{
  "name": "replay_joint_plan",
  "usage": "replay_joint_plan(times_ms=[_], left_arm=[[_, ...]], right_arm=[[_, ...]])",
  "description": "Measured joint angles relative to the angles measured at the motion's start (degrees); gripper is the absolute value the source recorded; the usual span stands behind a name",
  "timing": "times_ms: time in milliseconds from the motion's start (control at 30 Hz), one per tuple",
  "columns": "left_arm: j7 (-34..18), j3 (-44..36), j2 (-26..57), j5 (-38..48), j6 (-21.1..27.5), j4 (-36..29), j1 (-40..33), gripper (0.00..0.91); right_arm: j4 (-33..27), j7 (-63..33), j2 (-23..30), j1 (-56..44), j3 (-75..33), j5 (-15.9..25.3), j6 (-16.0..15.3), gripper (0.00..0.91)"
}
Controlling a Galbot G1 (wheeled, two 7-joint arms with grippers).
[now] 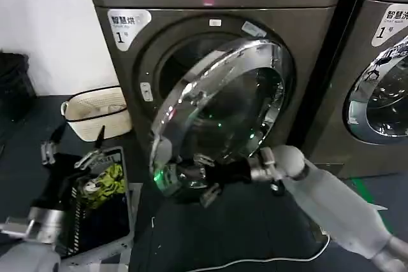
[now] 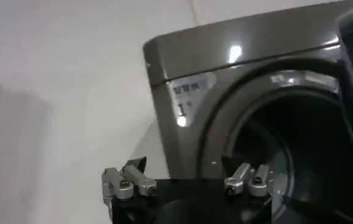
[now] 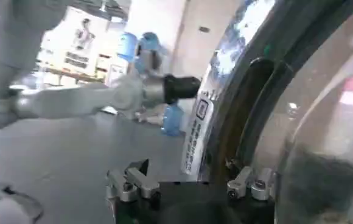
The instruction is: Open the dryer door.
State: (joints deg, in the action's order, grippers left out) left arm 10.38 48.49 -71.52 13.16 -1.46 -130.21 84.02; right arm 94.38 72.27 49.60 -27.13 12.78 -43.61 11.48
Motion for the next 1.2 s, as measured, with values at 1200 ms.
replay_joint_plan(times_ms=[1200], left_arm=[[11.23, -45.38, 7.54, 1.44, -3.0, 15.04, -29.53, 0.907]], right_arm=[[18.87, -46.93, 14.28, -73.58, -103.9, 12.04, 3.38, 0.907]])
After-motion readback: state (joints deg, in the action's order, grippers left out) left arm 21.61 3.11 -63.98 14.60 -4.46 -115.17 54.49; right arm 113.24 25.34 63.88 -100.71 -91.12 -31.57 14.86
